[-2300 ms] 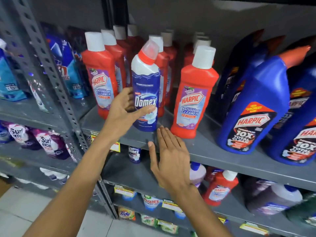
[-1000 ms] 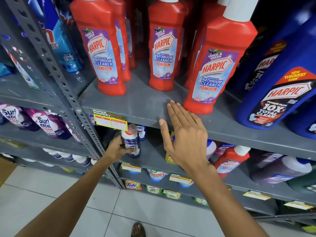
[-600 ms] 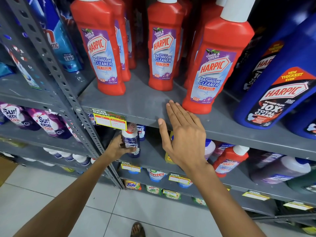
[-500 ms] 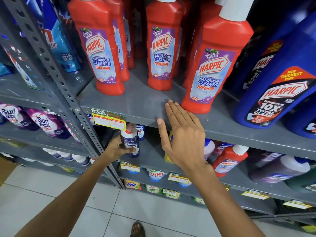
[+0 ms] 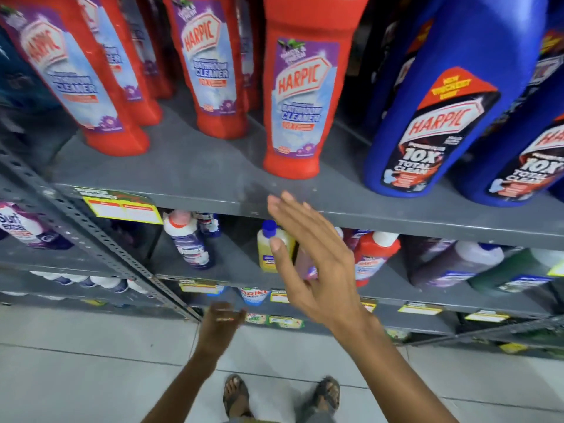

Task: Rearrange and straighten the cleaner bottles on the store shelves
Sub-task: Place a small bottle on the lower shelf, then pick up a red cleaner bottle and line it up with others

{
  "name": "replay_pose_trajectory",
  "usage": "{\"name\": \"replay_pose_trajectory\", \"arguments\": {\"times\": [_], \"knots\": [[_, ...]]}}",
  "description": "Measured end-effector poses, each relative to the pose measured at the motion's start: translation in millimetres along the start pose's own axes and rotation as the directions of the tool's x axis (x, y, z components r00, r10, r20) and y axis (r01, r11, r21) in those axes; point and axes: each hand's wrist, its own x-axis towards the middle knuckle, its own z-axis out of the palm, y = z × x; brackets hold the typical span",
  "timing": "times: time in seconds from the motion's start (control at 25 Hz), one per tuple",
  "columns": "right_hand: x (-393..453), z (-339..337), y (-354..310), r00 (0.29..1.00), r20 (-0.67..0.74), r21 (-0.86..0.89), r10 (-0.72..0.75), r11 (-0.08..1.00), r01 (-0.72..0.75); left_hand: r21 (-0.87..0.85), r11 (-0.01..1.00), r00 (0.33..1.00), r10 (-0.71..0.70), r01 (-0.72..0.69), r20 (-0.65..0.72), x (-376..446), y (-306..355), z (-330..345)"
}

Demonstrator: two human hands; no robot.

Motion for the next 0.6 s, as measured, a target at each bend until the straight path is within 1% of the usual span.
{"name": "replay_pose_trajectory", "arguments": {"times": [0.04, 0.08, 0.12, 0.16, 0.2, 0.24, 0.32, 0.4, 0.44, 0.52, 0.56, 0.6], "knots": [[-16, -14, 13, 0.999, -0.032, -0.001, -0.01, 1.0, 0.01, 0.037, 0.999, 0.99, 0.012, -0.018, 0.137, -16, 2, 27], [-33, -28, 28, 0.998, -0.055, -0.003, -0.008, 1.0, 0.007, 0.068, 0.995, 0.976, 0.052, -0.068, 0.21, -28, 5, 52], [-51, -42, 46, 0.997, -0.073, -0.007, 0.006, 1.0, -0.007, 0.076, 0.988, 0.966, 0.113, -0.134, 0.233, -33, 9, 77], [-69, -55, 65, 0.995, -0.09, -0.009, 0.05, 0.999, -0.051, 0.084, 0.979, 0.958, 0.159, -0.184, 0.238, -39, 21, 100], [-89, -67, 84, 0.984, -0.113, -0.004, 0.134, 0.991, -0.136, 0.082, 0.974, 0.952, 0.188, -0.213, 0.24, -40, 30, 120], [-111, -81, 104, 0.958, -0.143, 0.015, 0.247, 0.969, -0.248, 0.077, 0.966, 0.942, 0.22, -0.246, 0.252, -42, 46, 143], [-147, -102, 142, 0.873, -0.183, 0.07, 0.451, 0.892, -0.446, 0.057, 0.944, 0.924, 0.304, -0.325, 0.232, -43, 75, 178], [-177, -115, 181, 0.816, -0.143, 0.048, 0.56, 0.828, -0.559, 0.016, 0.924, 0.903, 0.37, -0.382, 0.22, -47, 97, 207], [-189, -119, 201, 0.799, -0.091, -0.005, 0.595, 0.802, -0.598, -0.012, 0.92, 0.9, 0.387, -0.393, 0.198, -49, 107, 218], [-209, -116, 236, 0.746, 0.032, -0.154, 0.665, 0.741, -0.654, -0.012, 0.908, 0.893, 0.415, -0.42, 0.176, -50, 122, 232], [-217, -111, 250, 0.717, 0.078, -0.22, 0.693, 0.713, -0.665, 0.009, 0.9, 0.888, 0.428, -0.436, 0.168, -49, 131, 236], [-224, -105, 263, 0.703, 0.115, -0.274, 0.702, 0.702, -0.657, 0.023, 0.894, 0.885, 0.44, -0.448, 0.152, -47, 137, 240]]}}
